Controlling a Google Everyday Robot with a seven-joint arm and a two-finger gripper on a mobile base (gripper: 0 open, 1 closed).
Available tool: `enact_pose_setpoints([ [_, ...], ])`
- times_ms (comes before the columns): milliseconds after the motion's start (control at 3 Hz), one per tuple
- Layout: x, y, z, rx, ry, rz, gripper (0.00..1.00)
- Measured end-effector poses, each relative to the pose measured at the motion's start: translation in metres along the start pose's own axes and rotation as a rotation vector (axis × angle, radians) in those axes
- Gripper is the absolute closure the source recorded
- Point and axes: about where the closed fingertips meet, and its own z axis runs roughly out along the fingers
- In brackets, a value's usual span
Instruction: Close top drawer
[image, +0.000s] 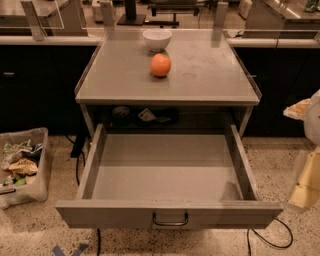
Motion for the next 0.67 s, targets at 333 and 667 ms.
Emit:
enact_pose_setpoints([
  [333, 0.001, -0.003, 0.003, 0.034, 0.02, -0.011, 0.0],
  [667, 0.01, 0.005, 0.03, 0.05, 0.069, -0.012, 0.0],
])
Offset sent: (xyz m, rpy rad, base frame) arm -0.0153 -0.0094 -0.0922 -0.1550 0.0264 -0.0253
